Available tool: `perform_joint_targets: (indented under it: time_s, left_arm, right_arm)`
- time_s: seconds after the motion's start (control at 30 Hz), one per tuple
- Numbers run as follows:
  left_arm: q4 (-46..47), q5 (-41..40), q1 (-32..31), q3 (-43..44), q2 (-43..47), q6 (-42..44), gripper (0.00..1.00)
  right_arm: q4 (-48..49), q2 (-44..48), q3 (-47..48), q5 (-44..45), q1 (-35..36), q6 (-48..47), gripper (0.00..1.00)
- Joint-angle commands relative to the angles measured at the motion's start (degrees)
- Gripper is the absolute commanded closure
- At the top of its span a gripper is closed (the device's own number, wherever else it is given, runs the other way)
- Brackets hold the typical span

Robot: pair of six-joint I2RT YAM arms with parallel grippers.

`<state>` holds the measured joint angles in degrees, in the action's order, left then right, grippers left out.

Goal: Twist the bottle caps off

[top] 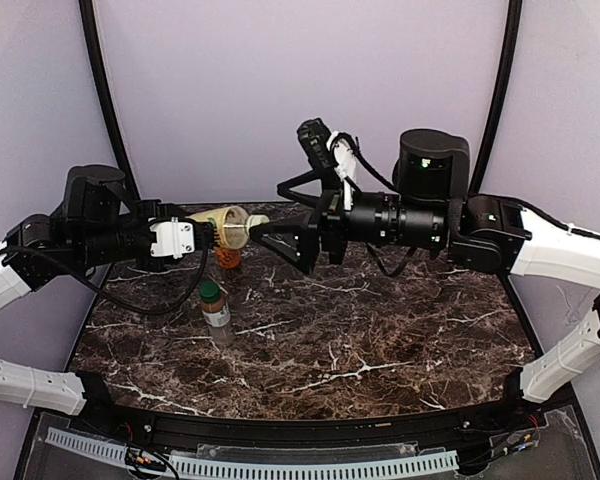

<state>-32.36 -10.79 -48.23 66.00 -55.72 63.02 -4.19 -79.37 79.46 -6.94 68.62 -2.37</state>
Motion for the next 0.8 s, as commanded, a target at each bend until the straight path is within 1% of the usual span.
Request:
perform_joint_targets:
  time_s: [0.0,0.07,0.17,0.23,0.3,0.43,0.57,0.6,0.7,0.77]
  left_arm:
    - [11.6,-6.4,-0.2,-4.6,2.1,3.4,0.87]
    - [15.7,-8.2,-0.3,-6.3,2.6,5.0,0.87]
    - [19.1,-10.0,-0.3,-8.1,3.3,6.6,0.87]
    - [19.8,-10.7,-0.3,-8.7,3.8,7.6,0.87]
    - [20.2,-10.9,-0.3,-9.3,4.4,8.3,0.87]
    - [20.4,-10.1,-0.3,-10.6,5.7,8.3,0.86]
    - [20.5,-10.1,-0.3,-11.5,6.3,8.5,0.86]
    - [20.6,-10.1,-0.3,-11.6,6.5,8.5,0.86]
    - [20.7,-10.1,-0.3,-11.5,6.7,8.4,0.86]
    - [20.9,-10.1,-0.3,-11.4,6.8,8.5,0.86]
  right_arm:
    - [7.7,-1.2,-0.8,7.4,-0.6,28.5,0.03]
    - [8.5,-2.7,-1.2,8.8,-1.3,35.9,0.06]
    - [9.2,-4.7,-0.7,9.1,-1.8,40.2,0.11]
    - [11.0,-5.6,-0.6,7.9,-1.8,41.1,0.14]
    - [12.4,-6.4,-0.5,7.2,-1.8,41.9,0.20]
    - [13.1,-8.1,0.0,5.0,-1.8,43.3,0.39]
    - [14.4,-8.0,-1.4,5.2,-1.6,44.2,0.56]
    - [14.9,-7.9,-1.9,5.4,-1.6,44.3,0.59]
    - [15.0,-8.1,-2.4,5.5,-1.6,44.7,0.62]
    - [14.6,-8.4,-1.9,5.3,-1.6,44.6,0.67]
